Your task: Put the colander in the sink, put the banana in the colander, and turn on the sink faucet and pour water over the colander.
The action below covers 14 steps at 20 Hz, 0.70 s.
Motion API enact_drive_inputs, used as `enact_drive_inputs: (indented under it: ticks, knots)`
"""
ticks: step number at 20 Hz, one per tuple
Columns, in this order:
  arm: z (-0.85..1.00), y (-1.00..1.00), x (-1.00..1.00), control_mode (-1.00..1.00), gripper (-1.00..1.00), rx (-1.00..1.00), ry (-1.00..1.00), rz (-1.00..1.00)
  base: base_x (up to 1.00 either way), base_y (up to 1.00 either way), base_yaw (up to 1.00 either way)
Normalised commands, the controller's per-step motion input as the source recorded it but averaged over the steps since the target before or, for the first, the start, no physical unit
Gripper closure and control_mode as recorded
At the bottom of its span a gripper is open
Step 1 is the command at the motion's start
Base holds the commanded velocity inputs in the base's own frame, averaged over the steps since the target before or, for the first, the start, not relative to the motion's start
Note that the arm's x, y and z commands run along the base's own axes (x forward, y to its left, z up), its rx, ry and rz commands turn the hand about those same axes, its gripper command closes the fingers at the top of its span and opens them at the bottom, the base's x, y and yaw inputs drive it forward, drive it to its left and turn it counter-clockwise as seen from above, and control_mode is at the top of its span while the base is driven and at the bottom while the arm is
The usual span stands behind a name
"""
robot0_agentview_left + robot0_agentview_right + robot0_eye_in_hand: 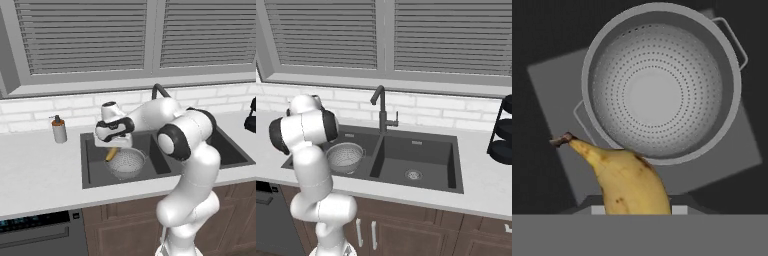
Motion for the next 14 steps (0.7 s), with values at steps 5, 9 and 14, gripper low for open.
enact_drive_inputs:
  ticks: [5, 9, 14]
  knots:
    - [-0.25, -0.32, 0.34, -1.0, 1.0, 0.0, 0.0, -0.06, 0.0, 0.0, 0.0]
    - [-0.29, -0.37, 0.31, -1.0, 1.0, 0.0, 0.0, -0.06, 0.0, 0.0, 0.0]
    - [-0.29, -0.27, 0.27, -1.0, 1.0, 0.0, 0.0, -0.05, 0.0, 0.0, 0.0]
